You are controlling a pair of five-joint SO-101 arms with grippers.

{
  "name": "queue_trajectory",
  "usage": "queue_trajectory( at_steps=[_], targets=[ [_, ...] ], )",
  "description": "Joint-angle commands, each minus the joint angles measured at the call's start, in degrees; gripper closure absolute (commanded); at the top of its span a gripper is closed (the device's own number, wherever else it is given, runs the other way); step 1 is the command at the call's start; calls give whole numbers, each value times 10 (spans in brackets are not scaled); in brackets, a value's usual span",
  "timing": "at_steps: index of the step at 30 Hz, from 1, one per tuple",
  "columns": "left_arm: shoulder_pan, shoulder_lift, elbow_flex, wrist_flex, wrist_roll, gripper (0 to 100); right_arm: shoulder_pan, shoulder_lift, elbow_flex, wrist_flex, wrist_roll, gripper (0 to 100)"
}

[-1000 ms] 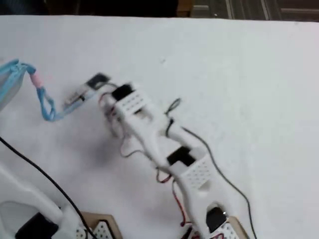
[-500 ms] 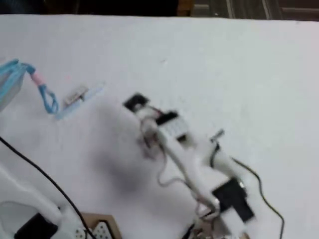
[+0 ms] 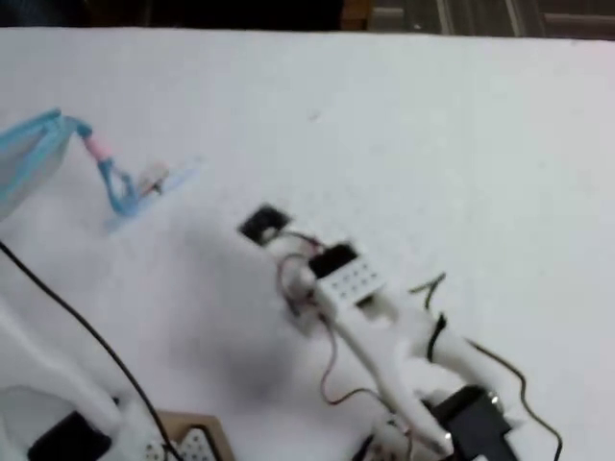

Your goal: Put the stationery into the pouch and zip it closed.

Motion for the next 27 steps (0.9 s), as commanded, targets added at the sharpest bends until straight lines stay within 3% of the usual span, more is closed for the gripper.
queue_trajectory(
  at_steps=[1, 14, 22, 27],
  targets=[
    [5, -19, -4, 0, 2, 978, -20, -18, -68, 9, 1, 673],
    [4, -19, -4, 0, 2, 978, 9, 262, -177, -62, 1, 684],
    [4, -19, -4, 0, 2, 978, 12, 317, -206, -62, 4, 987],
    [4, -19, -4, 0, 2, 978, 28, 269, -206, -59, 4, 985]
  ],
)
